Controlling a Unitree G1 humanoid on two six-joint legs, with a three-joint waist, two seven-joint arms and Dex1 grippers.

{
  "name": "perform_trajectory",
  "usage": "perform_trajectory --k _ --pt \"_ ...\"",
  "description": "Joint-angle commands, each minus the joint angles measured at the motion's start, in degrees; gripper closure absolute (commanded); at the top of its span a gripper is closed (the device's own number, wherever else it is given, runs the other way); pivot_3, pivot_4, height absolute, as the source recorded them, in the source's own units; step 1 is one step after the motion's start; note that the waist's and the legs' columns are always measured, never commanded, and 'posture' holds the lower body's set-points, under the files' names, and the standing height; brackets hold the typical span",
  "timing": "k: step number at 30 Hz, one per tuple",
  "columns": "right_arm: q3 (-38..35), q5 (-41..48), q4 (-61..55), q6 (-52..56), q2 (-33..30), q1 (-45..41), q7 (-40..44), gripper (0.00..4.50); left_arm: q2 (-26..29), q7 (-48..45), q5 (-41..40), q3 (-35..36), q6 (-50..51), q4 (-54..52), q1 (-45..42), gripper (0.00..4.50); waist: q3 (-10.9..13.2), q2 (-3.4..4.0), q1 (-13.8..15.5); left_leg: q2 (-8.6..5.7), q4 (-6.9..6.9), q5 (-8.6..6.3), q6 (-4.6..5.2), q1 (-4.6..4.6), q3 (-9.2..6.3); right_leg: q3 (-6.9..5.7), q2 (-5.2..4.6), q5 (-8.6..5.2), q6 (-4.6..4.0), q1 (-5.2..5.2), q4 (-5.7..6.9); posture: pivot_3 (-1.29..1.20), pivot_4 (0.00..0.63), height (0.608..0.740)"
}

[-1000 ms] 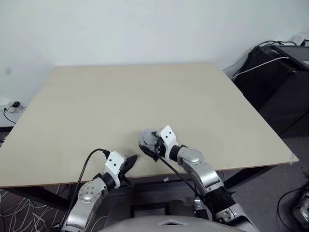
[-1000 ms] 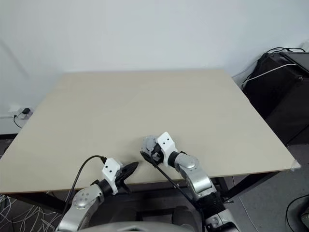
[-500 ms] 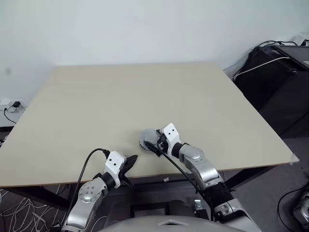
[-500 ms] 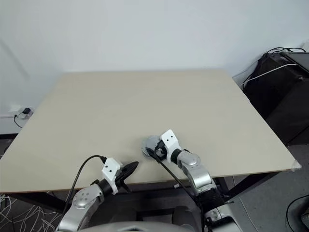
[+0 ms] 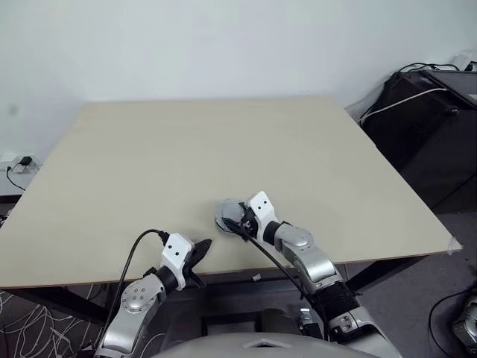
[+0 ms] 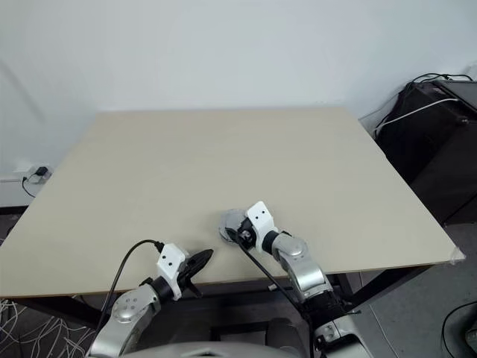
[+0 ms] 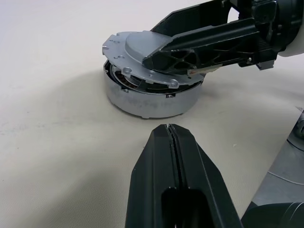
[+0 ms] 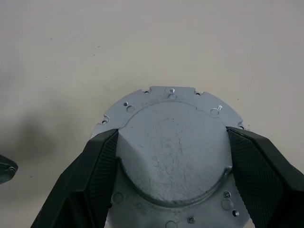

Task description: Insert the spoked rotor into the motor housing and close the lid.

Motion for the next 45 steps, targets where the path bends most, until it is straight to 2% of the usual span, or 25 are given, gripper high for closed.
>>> perform_trajectory --k 1,17,31,40,45 --pt "0.4 -0.2 -2.4 -0.3 -0.4 -1.0 1.3 1.29 0.0 0.1 0.0 0.3 -0.3 -1.9 -0.7 4.50 0.0 0.00 0.0 0.00 0.00 0.00 0.00 0.00 0.00 0.00 0.00 0.00 0.00 0.00 0.00 0.00 0.000 0.740" --pt "2.3 -5.1 -0.5 5.5 -0.5 -3.8 -2.1 1.29 -0.2 0.3 -0.2 0.1 0.7 -3.1 -0.7 4.50 -0.1 0.05 -0.1 0.02 0.03 0.01 -0.01 0.06 0.00 0.00 0.02 0.00 0.01 0.04 0.06 0.00 0.000 0.740" --pt "5.5 -6.0 -2.5 14.5 -3.4 -5.8 2.3 1.29 -0.1 0.9 -0.2 0.0 3.8 -6.2 -1.1 4.50 -0.4 0.33 0.1 0.00 0.07 0.00 0.00 0.08 -0.01 0.00 0.02 -0.08 0.13 0.06 0.09 0.00 0.000 0.740" --pt "6.2 -7.3 -1.7 18.9 -2.9 -6.7 0.2 1.29 -0.1 1.2 -0.1 -0.1 4.0 -6.3 -0.9 4.50 -0.5 0.35 0.1 -0.03 0.05 0.00 -0.01 0.08 -0.02 -0.01 0.01 -0.12 0.16 0.09 0.06 0.00 0.000 0.740" --pt "7.1 -8.1 -1.0 20.0 -2.4 -6.9 -1.0 1.29 -2.1 5.4 0.8 2.1 3.3 -4.3 -2.6 4.50 -0.6 0.39 0.0 -0.01 0.06 0.00 -0.02 0.17 -0.03 -0.01 0.01 -0.15 0.23 0.15 0.08 0.00 0.000 0.740"
